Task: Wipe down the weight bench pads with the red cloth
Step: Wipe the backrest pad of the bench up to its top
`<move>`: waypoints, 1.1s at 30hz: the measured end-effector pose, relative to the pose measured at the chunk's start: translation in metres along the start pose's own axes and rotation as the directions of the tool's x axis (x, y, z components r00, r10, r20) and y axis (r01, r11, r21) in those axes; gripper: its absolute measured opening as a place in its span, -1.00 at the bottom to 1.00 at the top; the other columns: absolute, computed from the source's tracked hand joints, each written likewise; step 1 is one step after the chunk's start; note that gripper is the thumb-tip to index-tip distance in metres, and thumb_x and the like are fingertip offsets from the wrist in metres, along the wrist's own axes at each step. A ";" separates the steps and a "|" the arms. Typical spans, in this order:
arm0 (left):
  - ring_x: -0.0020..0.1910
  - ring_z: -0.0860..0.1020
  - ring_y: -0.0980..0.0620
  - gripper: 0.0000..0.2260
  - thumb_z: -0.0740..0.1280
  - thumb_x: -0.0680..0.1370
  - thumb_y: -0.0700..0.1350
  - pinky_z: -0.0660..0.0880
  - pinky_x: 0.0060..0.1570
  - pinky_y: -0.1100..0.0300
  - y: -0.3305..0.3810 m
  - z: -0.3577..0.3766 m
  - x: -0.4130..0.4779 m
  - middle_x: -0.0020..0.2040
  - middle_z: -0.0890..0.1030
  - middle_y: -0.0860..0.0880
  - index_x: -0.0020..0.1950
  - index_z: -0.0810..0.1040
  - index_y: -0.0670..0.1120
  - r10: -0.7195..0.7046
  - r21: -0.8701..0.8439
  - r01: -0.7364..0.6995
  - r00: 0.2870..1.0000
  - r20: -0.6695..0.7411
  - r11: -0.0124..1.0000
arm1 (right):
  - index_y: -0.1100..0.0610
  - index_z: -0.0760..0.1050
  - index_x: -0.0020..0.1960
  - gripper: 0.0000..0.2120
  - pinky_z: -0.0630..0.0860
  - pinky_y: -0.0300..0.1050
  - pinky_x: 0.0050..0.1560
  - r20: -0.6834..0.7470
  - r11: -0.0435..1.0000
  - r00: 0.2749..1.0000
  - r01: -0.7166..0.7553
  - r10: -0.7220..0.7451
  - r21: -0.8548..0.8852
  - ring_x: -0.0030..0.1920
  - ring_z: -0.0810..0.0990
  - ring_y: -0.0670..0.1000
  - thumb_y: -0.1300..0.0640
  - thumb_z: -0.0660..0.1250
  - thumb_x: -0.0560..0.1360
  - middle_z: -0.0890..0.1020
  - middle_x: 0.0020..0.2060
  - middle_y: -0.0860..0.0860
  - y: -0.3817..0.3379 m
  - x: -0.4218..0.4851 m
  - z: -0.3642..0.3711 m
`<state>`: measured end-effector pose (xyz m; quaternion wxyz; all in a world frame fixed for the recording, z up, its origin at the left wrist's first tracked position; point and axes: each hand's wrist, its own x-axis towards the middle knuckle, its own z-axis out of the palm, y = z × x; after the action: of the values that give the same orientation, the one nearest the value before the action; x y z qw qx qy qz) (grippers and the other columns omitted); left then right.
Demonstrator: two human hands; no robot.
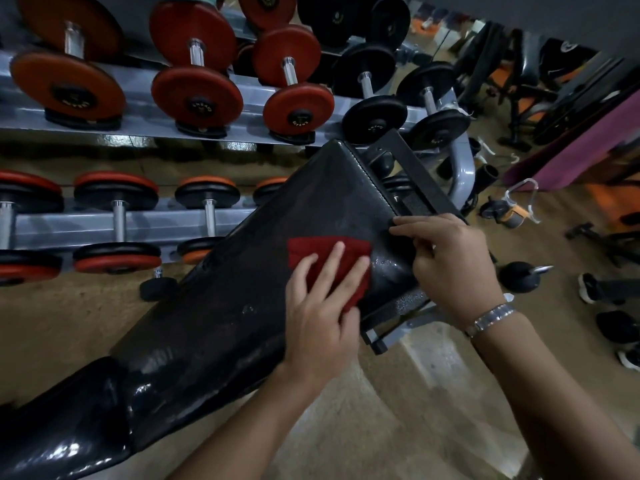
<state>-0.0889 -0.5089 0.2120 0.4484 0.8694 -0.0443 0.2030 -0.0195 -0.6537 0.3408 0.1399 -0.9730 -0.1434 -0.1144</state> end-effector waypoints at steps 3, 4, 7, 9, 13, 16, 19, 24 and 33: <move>0.49 0.30 -0.15 -0.45 0.23 0.51 -0.11 0.27 0.47 -0.12 0.015 0.008 -0.010 0.60 0.34 0.05 0.51 0.47 0.13 0.136 0.021 -0.138 0.986 0.092 0.990 | 0.08 0.72 0.06 -0.56 0.45 -0.39 0.10 0.024 0.999 0.999 -0.031 0.031 0.017 0.03 0.63 -0.06 0.49 0.30 0.38 0.72 0.05 -0.07 0.003 0.004 -0.010; 0.50 0.30 -0.13 -0.46 0.24 0.51 -0.10 0.27 0.47 -0.11 0.006 0.007 -0.016 0.60 0.33 0.05 0.51 0.46 0.14 0.175 0.045 -0.181 0.978 0.113 0.983 | 0.08 0.72 0.05 -0.58 0.39 -0.53 0.04 0.020 0.999 0.999 -0.045 0.045 0.021 -0.04 0.62 -0.11 0.48 0.33 0.38 0.72 0.00 -0.08 0.005 0.004 -0.012; 0.48 0.32 -0.13 -0.44 0.23 0.51 -0.11 0.32 0.45 -0.16 -0.025 -0.001 -0.037 0.60 0.32 0.07 0.52 0.43 0.18 0.172 0.124 -0.190 0.975 0.140 0.974 | 0.09 0.73 0.01 -0.65 0.33 -0.65 -0.04 0.014 0.998 0.998 -0.055 0.055 0.025 -0.15 0.55 -0.18 0.45 0.40 0.38 0.70 -0.08 -0.08 0.009 0.002 -0.016; 0.48 0.31 -0.14 -0.41 0.21 0.50 -0.13 0.33 0.45 -0.20 -0.026 -0.005 -0.041 0.61 0.29 0.08 0.53 0.41 0.21 0.065 0.116 -0.081 0.988 0.137 0.990 | 0.09 0.73 -0.02 -0.67 0.31 -0.67 -0.03 0.005 0.997 0.998 -0.060 0.060 0.041 -0.14 0.56 -0.19 0.45 0.41 0.39 0.72 -0.06 -0.07 0.010 0.002 -0.016; 0.45 0.29 -0.12 -0.42 0.19 0.54 -0.09 0.24 0.49 -0.08 0.026 0.003 -0.010 0.61 0.28 0.08 0.56 0.35 0.23 -0.075 0.088 0.067 0.993 0.095 0.994 | 0.03 0.73 0.00 -0.64 0.36 -0.64 -0.08 0.041 0.975 0.983 -0.183 0.180 0.123 -0.12 0.59 -0.22 0.42 0.33 0.45 0.72 -0.07 -0.10 0.008 0.006 -0.018; 0.46 0.29 -0.12 -0.44 0.22 0.53 -0.09 0.21 0.47 -0.04 0.050 0.009 0.001 0.62 0.27 0.06 0.55 0.39 0.19 0.059 0.111 -0.079 0.984 0.168 0.991 | -0.02 0.72 0.00 -0.53 0.42 -0.60 -0.13 0.117 0.932 0.953 -0.298 0.279 0.205 -0.12 0.61 -0.30 0.46 0.22 0.42 0.70 -0.16 -0.13 0.008 0.010 -0.025; 0.46 0.33 -0.12 -0.48 0.23 0.55 -0.07 0.32 0.43 -0.09 0.027 0.002 -0.016 0.60 0.31 0.06 0.52 0.42 0.17 0.192 0.143 -0.230 0.952 0.240 0.963 | 0.01 0.71 -0.02 -0.48 0.54 -0.46 -0.06 0.156 0.914 0.943 -0.326 0.295 0.243 -0.15 0.62 -0.30 0.48 0.15 0.36 0.69 -0.20 -0.14 0.007 0.012 -0.029; 0.48 0.34 -0.08 -0.44 0.20 0.51 -0.12 0.24 0.47 -0.02 0.021 -0.006 -0.007 0.59 0.34 0.09 0.52 0.44 0.17 0.061 0.137 -0.079 0.989 0.133 0.987 | 0.04 0.72 -0.02 -0.47 0.61 -0.22 0.08 0.155 0.895 0.941 -0.335 0.302 0.295 -0.11 0.66 -0.20 0.49 0.13 0.35 0.71 -0.19 -0.10 0.010 0.014 -0.027; 0.31 0.39 -0.07 -0.44 0.26 0.52 0.00 0.43 0.25 -0.01 0.053 0.002 0.002 0.52 0.39 0.01 0.54 0.37 0.22 0.075 0.242 -0.138 0.964 0.254 0.960 | 0.00 0.69 -0.04 -0.47 0.63 -0.13 0.13 0.196 0.853 0.926 -0.375 0.324 0.364 -0.04 0.67 -0.18 0.49 0.11 0.37 0.72 -0.12 -0.13 0.014 0.011 -0.028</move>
<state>-0.1004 -0.5422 0.2522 0.3113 0.9348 -0.1188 0.1234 -0.0099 -0.6724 0.3660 0.3420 -0.9397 0.0074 0.0065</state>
